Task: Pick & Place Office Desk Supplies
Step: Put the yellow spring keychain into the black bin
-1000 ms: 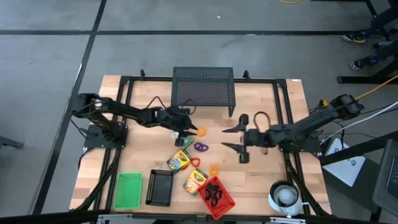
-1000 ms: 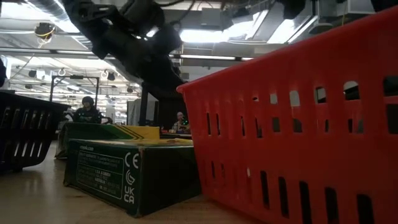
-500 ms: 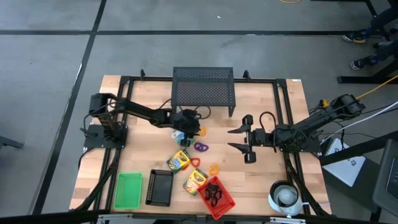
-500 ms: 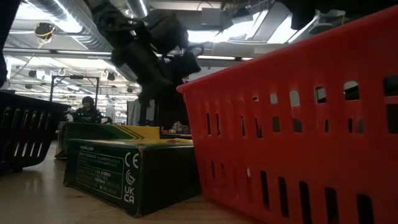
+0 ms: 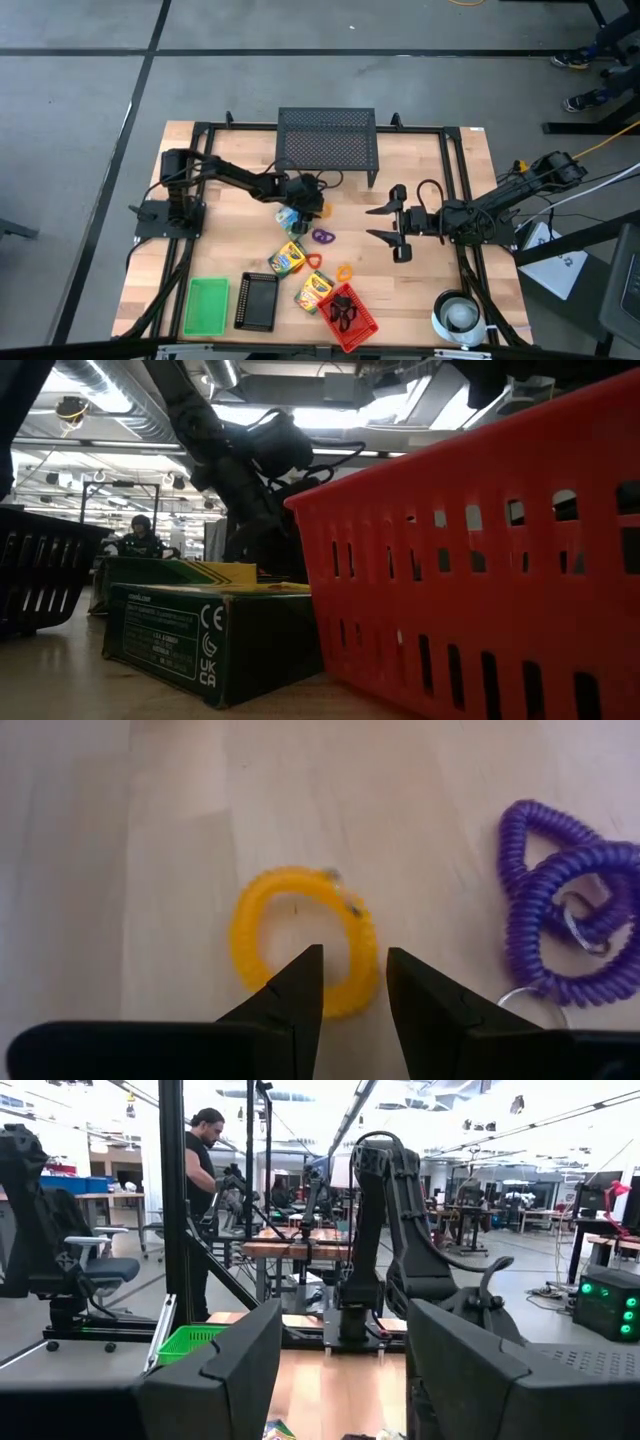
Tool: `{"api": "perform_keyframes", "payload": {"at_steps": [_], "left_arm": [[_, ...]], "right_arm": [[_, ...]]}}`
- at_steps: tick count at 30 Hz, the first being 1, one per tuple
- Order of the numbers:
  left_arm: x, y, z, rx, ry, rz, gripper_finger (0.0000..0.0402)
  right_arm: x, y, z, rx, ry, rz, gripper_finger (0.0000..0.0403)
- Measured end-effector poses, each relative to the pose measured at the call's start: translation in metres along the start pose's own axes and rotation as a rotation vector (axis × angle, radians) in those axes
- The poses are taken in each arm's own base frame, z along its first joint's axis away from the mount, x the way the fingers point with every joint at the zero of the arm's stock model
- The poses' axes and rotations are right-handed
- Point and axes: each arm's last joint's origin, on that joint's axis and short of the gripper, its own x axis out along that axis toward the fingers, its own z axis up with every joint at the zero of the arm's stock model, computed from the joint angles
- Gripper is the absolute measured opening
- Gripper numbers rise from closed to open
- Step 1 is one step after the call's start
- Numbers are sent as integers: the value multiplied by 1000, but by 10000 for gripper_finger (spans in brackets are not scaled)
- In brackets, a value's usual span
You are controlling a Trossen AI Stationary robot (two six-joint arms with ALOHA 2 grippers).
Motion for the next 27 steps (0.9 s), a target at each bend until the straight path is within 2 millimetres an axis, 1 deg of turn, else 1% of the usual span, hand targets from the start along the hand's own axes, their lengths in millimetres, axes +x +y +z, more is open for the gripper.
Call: {"api": "perform_keyframes", "payload": {"at_steps": [15, 19, 25, 27], "left_arm": [[1, -1, 0, 9, -5, -11, 106], [1, -1, 1, 12, -21, -7, 79], [-1, 0, 5, 24, -53, -11, 14], [-1, -1, 5, 27, -63, -39, 8]], "right_arm": [[0, 0, 0, -1, 4, 0, 219], [0, 0, -1, 1, 7, 1, 219], [0, 0, -2, 18, 20, 2, 219], [0, 0, -2, 18, 21, 2, 219]]}}
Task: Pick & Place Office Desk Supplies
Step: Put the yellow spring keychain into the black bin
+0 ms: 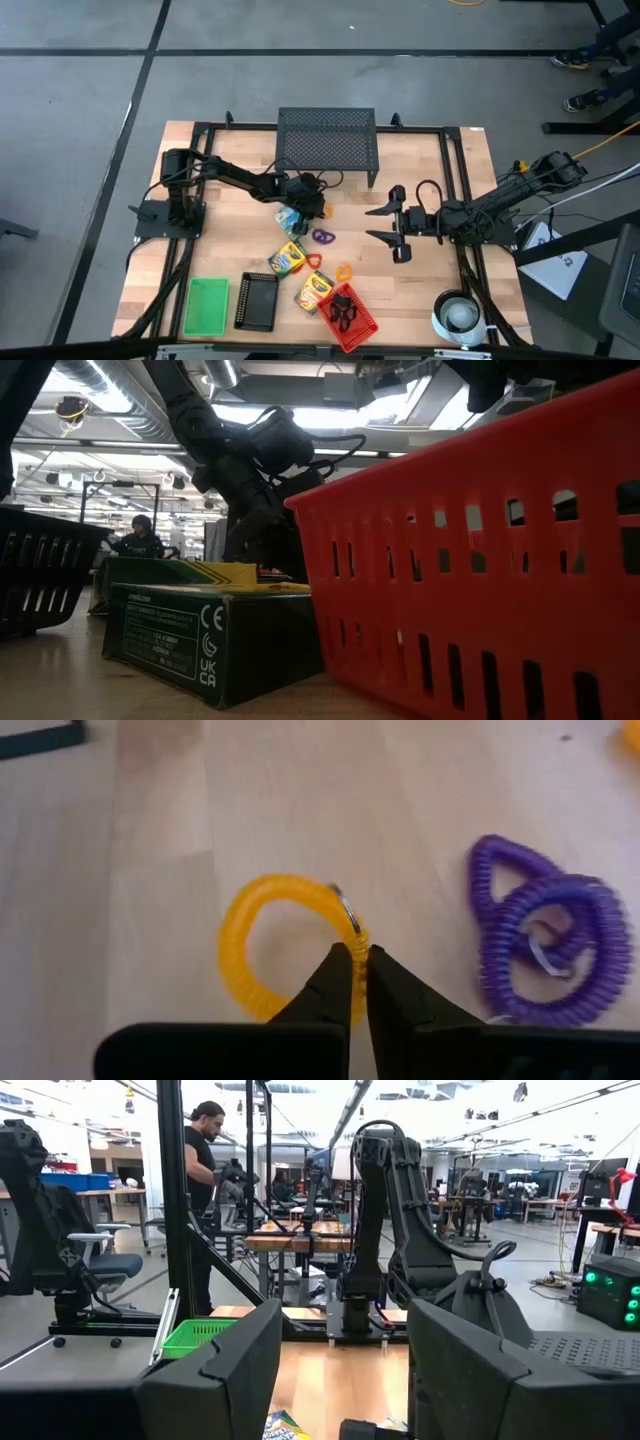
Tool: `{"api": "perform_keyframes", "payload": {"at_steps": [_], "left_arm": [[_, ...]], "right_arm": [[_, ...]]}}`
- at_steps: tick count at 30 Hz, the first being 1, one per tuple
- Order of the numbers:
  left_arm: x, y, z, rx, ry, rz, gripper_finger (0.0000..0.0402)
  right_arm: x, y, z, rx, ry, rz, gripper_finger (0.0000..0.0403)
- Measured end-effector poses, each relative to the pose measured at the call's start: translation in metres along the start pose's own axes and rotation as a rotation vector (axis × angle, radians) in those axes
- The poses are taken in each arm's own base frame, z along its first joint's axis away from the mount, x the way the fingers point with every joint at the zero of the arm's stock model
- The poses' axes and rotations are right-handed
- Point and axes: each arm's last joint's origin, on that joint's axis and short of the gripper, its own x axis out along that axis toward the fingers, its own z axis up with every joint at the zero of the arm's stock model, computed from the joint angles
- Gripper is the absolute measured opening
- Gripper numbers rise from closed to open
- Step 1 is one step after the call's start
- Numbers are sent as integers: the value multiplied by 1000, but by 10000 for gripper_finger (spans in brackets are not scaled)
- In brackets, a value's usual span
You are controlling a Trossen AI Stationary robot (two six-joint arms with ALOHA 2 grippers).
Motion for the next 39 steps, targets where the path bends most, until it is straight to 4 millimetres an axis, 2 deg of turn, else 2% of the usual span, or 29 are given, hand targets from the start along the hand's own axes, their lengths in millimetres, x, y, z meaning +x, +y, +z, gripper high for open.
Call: {"api": "perform_keyframes", "payload": {"at_steps": [6, 9, 13, 17, 23, 27, 35, 39], "left_arm": [[-1, -1, 0, 7, -2, -28, 9], [-9, -1, 7, 23, -27, -30, 4], [-33, -2, 21, 67, -62, -22, 3], [-67, -9, 35, 82, -102, -83, 2], [-105, -43, 40, 86, -71, -344, 2], [-119, -68, 41, 71, -32, -503, 2], [-129, -117, 31, 55, 174, -664, 2], [-128, -134, 27, 49, 244, -695, 2]], "right_arm": [[0, 0, 0, -3, 0, 0, 219], [0, 0, 0, -4, 5, 0, 219], [0, 0, -1, -5, 14, 1, 219], [0, 0, -2, -7, 22, 0, 219], [0, 0, -3, -10, 35, 2, 219], [0, 0, -4, -12, 40, 2, 219], [0, 0, -5, -20, 52, -21, 219], [0, 0, -6, -21, 57, -19, 219]]}}
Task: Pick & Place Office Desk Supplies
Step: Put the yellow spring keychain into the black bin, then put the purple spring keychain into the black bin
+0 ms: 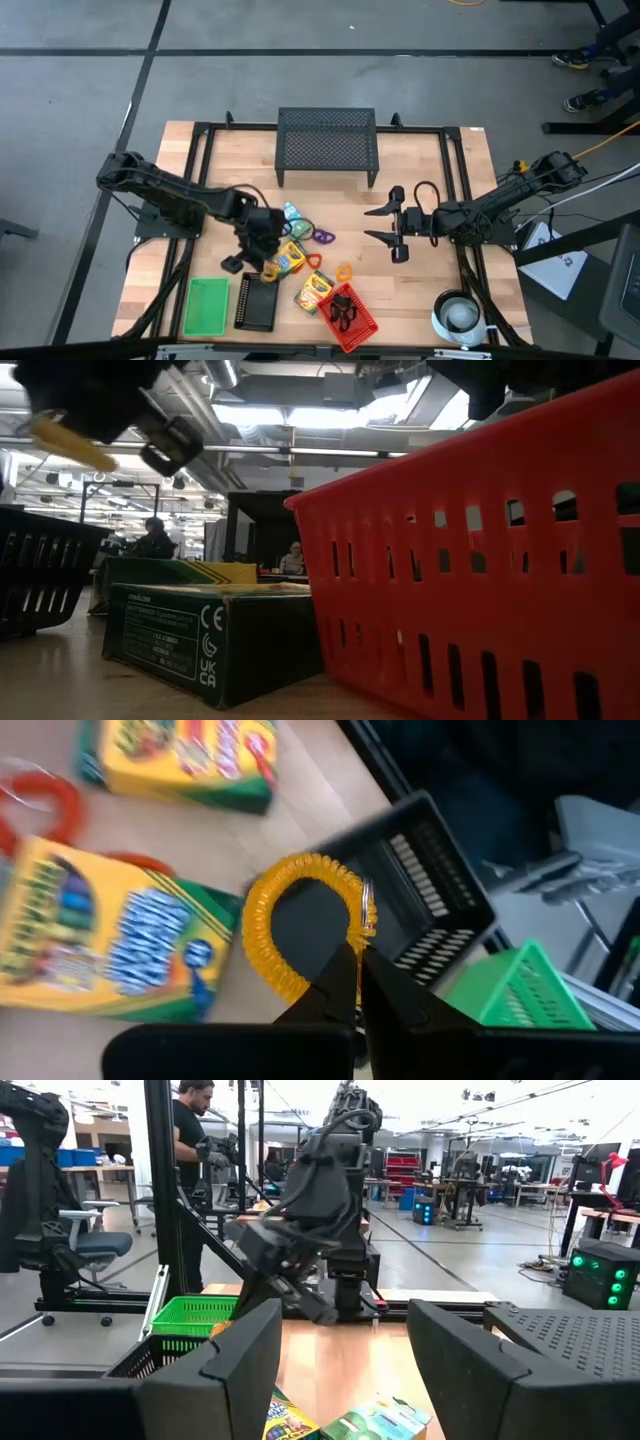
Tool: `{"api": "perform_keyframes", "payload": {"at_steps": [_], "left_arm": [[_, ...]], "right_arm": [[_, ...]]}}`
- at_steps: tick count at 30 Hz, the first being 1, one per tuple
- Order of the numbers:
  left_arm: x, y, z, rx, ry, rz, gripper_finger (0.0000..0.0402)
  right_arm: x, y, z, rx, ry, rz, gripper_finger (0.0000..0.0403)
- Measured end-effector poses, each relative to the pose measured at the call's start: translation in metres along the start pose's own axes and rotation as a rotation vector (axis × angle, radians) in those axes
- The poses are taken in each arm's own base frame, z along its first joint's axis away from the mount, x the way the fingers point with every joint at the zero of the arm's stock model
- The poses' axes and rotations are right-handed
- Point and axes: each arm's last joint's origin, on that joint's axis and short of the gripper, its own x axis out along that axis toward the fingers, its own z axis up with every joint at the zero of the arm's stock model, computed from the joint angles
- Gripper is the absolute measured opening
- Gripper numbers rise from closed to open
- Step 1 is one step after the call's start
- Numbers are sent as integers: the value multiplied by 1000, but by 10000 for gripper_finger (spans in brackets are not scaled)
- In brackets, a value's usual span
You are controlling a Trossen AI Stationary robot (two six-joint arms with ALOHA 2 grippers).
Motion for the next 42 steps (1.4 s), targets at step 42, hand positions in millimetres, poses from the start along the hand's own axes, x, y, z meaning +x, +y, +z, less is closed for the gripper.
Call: {"api": "perform_keyframes", "payload": {"at_steps": [42], "left_arm": [[40, -11, -5, 57, -178, -7, 113]], "right_arm": [[0, 0, -1, 23, 14, -4, 219]]}}
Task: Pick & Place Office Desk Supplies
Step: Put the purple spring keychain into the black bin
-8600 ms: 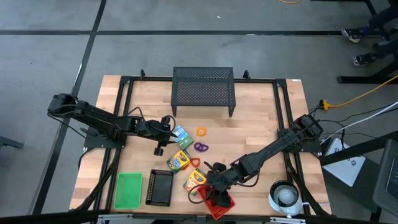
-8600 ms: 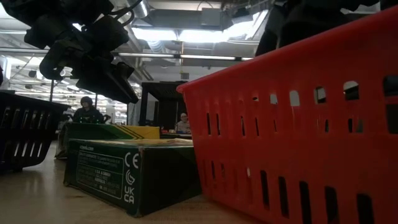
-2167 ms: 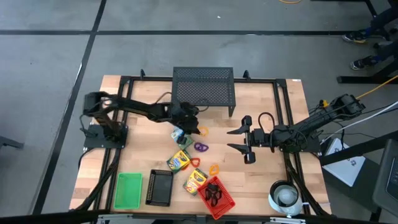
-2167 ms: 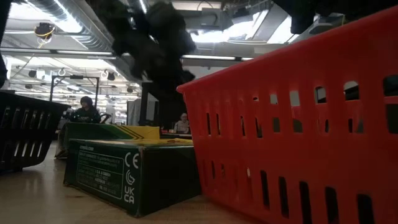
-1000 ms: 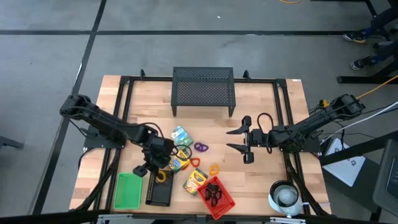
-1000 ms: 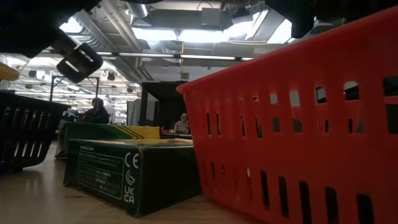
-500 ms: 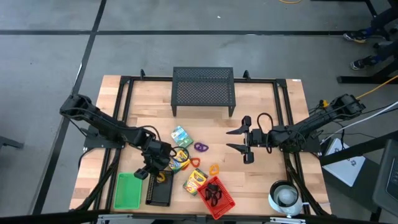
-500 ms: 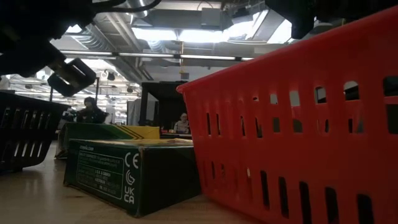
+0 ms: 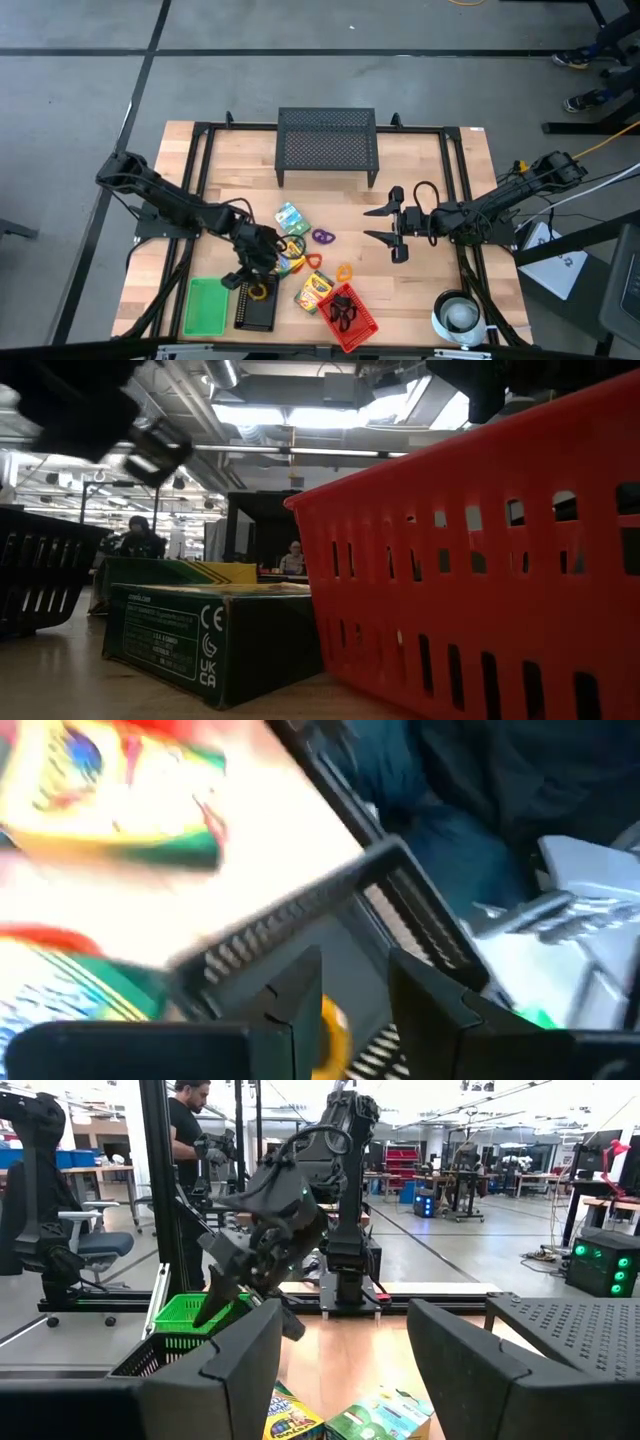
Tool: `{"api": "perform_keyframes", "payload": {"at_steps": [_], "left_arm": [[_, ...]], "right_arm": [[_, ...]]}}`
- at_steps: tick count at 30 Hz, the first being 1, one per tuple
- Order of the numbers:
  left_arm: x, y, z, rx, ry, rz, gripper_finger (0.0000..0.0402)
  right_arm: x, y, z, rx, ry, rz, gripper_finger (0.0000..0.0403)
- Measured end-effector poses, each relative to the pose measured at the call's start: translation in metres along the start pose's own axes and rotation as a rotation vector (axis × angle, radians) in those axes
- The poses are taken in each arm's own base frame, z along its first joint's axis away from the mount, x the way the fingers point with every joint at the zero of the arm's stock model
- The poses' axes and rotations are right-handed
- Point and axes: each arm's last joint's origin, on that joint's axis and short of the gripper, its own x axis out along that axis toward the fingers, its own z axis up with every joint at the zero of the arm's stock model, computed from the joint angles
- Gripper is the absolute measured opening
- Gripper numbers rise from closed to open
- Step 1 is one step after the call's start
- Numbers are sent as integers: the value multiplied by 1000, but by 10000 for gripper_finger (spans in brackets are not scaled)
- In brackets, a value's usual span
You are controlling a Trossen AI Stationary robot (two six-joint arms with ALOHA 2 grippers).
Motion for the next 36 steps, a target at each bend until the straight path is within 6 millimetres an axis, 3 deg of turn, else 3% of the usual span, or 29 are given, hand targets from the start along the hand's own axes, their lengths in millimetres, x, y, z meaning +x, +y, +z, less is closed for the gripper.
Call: {"api": "perform_keyframes", "payload": {"at_steps": [6, 12, 17, 20, 25, 36], "left_arm": [[-16, 26, 6, 126, -16, 296, 114], [-39, 55, 9, 237, -60, 446, 114], [-53, 84, 3, 211, -65, 541, 114], [-44, 106, -3, 191, -55, 580, 113], [-11, 131, -20, 235, 50, 624, 113], [0, 142, -22, 334, 31, 637, 113]], "right_arm": [[0, 0, 0, 0, 0, 0, 219], [0, 0, 0, 2, 0, 0, 219], [0, 0, 0, 5, 0, 0, 219], [0, 0, 0, 4, -1, 0, 219], [0, 0, 1, 4, -6, -5, 219], [0, -1, -1, 20, 11, -40, 219]]}}
